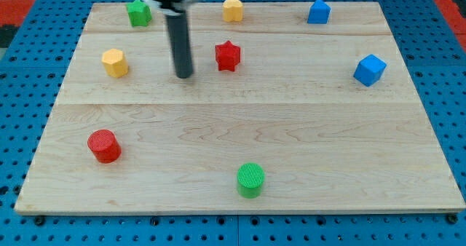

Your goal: Push the red star slightly right and down

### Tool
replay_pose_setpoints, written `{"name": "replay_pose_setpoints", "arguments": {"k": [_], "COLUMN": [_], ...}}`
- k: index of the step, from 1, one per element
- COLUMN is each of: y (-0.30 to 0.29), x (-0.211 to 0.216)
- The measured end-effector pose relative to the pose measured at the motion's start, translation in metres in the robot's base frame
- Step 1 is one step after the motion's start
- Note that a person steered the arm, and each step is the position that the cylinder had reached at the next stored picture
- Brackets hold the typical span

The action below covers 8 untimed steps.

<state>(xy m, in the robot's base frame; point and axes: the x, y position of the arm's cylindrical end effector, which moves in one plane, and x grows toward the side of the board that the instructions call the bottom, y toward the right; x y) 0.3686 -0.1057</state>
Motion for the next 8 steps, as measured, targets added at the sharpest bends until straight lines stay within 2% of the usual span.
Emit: {"name": "replay_pose_setpoints", "arguments": {"k": [1, 2, 3, 4, 5, 6, 7, 8], "y": [0.072, 0.157, 0.236, 0.247, 0.200, 0.142, 0.119, 0.191], "x": [-0.058, -0.038, 0.044, -0.014, -0.038, -0.026, -0.002, 0.034]}}
